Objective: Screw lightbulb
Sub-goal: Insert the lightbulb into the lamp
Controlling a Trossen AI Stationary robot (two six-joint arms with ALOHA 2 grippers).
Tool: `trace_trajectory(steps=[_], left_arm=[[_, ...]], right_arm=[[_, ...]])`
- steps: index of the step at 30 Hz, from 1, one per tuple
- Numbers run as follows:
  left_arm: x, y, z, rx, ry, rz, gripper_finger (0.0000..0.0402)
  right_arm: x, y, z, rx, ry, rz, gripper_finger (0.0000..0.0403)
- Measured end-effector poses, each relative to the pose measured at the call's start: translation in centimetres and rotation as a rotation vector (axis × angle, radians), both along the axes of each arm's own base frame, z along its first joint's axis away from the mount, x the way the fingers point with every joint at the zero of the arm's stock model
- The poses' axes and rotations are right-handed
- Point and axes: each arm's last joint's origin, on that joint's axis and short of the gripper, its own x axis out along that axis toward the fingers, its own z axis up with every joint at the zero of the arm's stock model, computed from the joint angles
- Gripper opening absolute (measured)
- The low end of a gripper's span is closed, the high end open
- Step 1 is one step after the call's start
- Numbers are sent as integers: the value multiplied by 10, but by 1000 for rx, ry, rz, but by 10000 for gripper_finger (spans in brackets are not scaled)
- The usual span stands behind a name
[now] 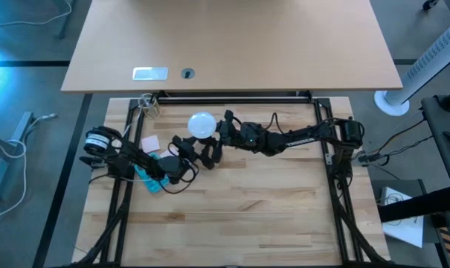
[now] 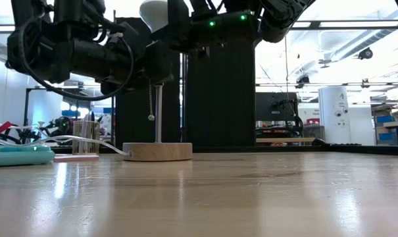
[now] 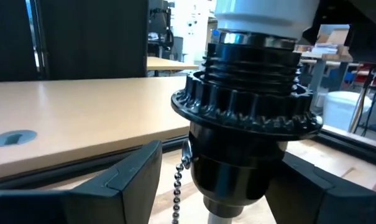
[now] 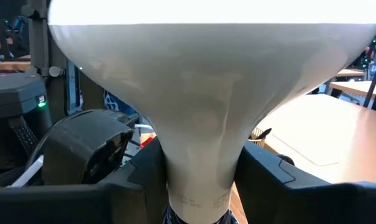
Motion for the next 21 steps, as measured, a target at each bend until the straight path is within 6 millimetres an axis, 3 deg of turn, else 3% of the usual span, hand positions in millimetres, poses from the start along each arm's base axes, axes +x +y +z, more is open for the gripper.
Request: trace_trajectory(steps=[12, 21], left_arm=[[2, -1, 0, -17, -21, -14, 171], [1, -1, -1, -20, -23, -16, 160]], right_arm=[[0, 0, 0, 6, -1, 0, 148], [0, 0, 0, 6, -2, 0, 142]])
